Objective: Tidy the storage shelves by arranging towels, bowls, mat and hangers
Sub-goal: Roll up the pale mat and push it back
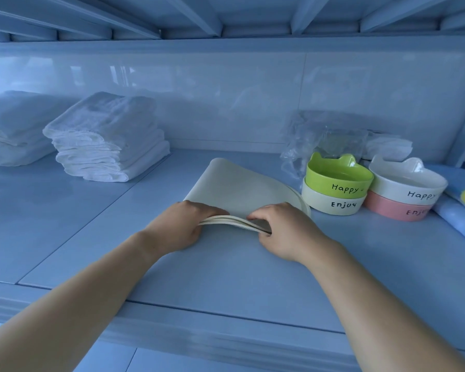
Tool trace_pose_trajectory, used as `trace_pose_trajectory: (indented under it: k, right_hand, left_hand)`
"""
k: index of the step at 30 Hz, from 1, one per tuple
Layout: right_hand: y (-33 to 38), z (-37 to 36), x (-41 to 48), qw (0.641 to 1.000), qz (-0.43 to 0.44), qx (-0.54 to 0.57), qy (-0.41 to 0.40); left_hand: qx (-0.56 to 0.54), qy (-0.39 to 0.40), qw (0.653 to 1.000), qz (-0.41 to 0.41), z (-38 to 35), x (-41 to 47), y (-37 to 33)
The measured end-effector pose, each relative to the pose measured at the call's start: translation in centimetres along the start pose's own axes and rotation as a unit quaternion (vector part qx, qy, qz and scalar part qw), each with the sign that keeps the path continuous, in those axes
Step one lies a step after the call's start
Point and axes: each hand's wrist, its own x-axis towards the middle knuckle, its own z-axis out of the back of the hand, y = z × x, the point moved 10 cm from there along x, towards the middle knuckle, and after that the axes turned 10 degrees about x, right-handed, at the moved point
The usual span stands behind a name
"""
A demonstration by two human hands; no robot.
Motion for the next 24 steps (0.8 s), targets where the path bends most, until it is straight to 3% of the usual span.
trace_pose_trajectory:
  k: [5,11,14,17,24]
  right_hand:
    - [-0.7,0.2,-0.2,1.0,-0.007,0.018,-0.013]
    - [-1.0,-1.0,-0.4,0.993,-0.004,0.107,0.04]
    - [-0.4,-1.3,-0.3,0.992,0.001,0.119,0.033]
    - [0.0,-1.1,0.0,0.994,0.02,0.105,0.005]
    - [0.2,-0.9,1.2,0.998,0.012,0.06,0.001]
  left_hand:
    - [-0.004,0.0,1.0,-0.02,-0.3,-0.7,-0.1]
    - [-0.022,0.042,0.998,-0.038,-0.1,-1.4,0.0]
    - [-0.058,0.009,0.998,-0.038,1.3,-1.2,0.1]
    - [-0.045,-0.001,0.999,-0.009,1.9,-0.1,1.6]
    - [-0.015,0.08,0.997,0.001,0.5,3.4,4.2]
